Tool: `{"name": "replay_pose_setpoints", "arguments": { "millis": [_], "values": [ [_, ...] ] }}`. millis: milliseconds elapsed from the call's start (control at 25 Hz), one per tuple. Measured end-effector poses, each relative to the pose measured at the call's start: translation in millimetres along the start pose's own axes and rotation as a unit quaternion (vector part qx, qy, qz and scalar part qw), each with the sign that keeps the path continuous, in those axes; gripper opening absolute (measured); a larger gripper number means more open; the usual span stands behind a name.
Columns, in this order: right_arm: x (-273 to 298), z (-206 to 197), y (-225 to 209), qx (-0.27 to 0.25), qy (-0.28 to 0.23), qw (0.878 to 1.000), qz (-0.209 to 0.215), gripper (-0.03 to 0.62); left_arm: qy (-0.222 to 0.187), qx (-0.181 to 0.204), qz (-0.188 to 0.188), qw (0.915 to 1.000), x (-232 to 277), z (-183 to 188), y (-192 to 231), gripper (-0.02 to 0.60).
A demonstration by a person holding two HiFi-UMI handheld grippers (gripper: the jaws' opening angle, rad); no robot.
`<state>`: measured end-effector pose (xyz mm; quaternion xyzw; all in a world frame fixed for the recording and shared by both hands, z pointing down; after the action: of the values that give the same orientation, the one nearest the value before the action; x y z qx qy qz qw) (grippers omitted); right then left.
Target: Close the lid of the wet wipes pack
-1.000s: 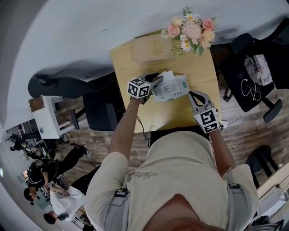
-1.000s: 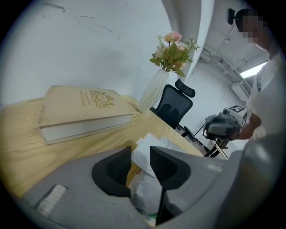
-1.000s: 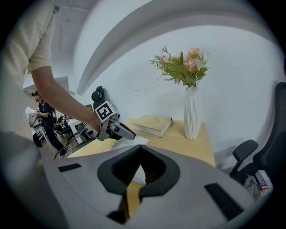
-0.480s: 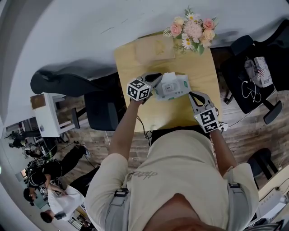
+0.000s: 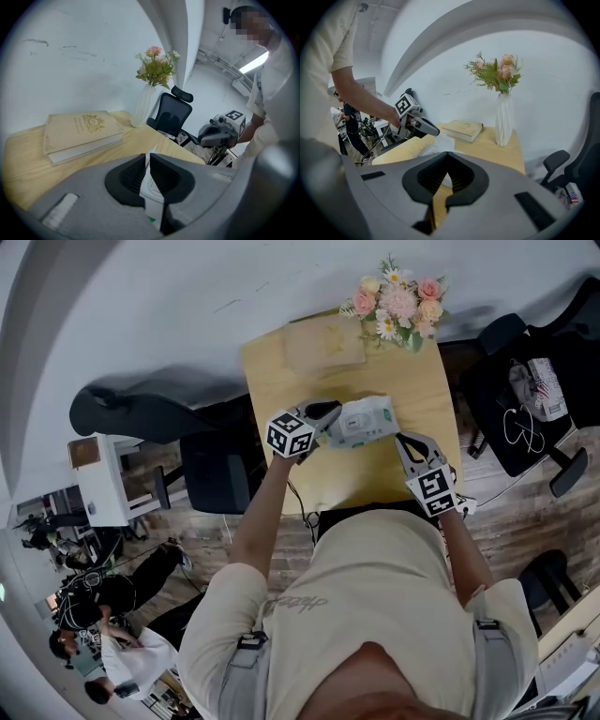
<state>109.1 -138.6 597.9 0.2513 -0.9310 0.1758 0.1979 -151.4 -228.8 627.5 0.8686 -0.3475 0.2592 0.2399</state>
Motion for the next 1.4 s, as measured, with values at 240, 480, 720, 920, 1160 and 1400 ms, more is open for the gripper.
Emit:
{"name": "replay_pose_setpoints", "arguments": {
  "millis": [240, 480, 720, 920, 1160, 1400],
  "values": [
    [-1, -4, 3, 0.004, 0.001, 1.000, -0.005, 0.002, 0.015, 0.012, -0.022, 0.9996, -6, -11, -17, 0.040],
    [3, -6, 8, 0.005, 0.002, 1.000, -0.007, 0.002, 0.039, 0.014, -0.037, 0.9985, -4, -32, -34, 0.041],
    [7, -9, 11, 0.008, 0.009, 1.000, -0.006, 0.002, 0.068, 0.006, -0.026, 0.9974, 7, -51, -38, 0.041],
    [10, -11, 12, 0.009, 0.015, 1.000, -0.005, 0.002, 0.097, 0.008, -0.016, 0.9951, 14, -54, -39, 0.041],
    [15, -11, 9, 0.011, 0.018, 1.000, -0.001, 0.002, 0.119, -0.003, 0.014, 0.9928, 20, -55, -36, 0.017],
    [21, -12, 9, 0.015, 0.019, 1.000, 0.006, 0.002, 0.141, 0.076, 0.048, 0.9860, 20, -49, -48, 0.017]
  ]
}}
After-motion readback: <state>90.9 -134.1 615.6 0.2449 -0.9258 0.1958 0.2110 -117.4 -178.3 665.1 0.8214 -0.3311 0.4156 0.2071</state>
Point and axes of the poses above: the fingertips, and each gripper's own axes: x forward along the fingers, y to its left, z out of its top, the point moved 9 cm from there along -x, backward along the fingers, and after that the axes turned 11 degrees about z, right-handed, at the moved point
